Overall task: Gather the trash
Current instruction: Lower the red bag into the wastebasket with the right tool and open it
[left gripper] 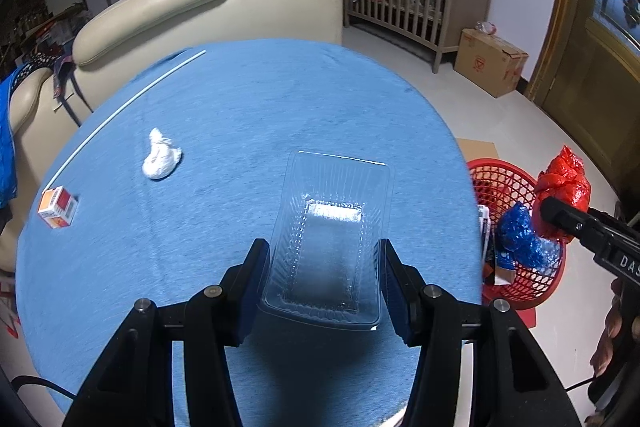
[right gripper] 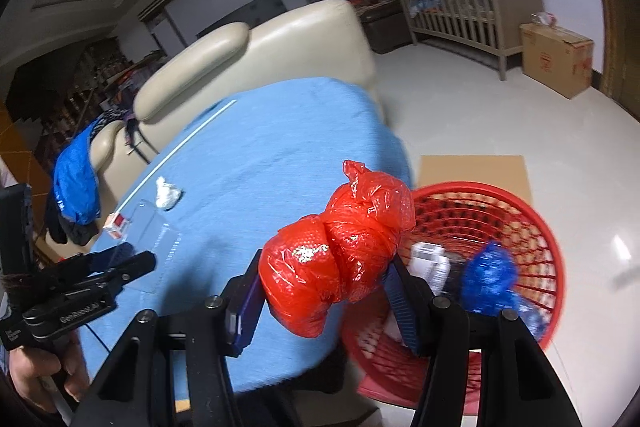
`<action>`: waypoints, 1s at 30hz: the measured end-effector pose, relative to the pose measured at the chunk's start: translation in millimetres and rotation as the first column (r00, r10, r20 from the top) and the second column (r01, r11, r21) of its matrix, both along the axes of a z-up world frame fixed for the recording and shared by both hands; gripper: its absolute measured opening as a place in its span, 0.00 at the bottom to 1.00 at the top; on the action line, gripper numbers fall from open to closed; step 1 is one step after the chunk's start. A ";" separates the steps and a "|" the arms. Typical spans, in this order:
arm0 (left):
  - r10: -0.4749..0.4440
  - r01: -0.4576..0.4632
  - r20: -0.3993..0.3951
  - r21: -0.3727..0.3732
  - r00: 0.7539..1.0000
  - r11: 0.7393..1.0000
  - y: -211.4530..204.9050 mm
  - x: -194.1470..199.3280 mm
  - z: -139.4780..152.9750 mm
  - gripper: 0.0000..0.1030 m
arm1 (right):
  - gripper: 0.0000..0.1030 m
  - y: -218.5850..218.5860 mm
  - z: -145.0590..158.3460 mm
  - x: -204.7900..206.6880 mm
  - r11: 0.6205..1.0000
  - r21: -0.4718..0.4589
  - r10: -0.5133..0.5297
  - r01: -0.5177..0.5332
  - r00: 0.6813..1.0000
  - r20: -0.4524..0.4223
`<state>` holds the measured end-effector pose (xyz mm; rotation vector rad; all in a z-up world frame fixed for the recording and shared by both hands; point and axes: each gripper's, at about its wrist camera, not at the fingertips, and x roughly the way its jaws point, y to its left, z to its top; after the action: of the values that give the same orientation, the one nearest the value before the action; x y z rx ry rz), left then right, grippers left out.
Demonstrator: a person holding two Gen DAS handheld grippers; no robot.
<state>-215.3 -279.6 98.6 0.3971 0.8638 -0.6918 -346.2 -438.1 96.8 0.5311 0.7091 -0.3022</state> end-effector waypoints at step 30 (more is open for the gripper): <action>-0.157 0.157 -0.003 0.043 0.988 0.987 -74.6 -44.5 -3.4 0.54 | 0.66 -74.0 -70.0 -48.2 0.994 0.065 -0.067 0.086 0.968 -0.243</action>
<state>-259.8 -354.2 95.2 0.5077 0.8538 -0.8197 -394.3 -512.1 26.8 0.5999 0.9394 -0.4184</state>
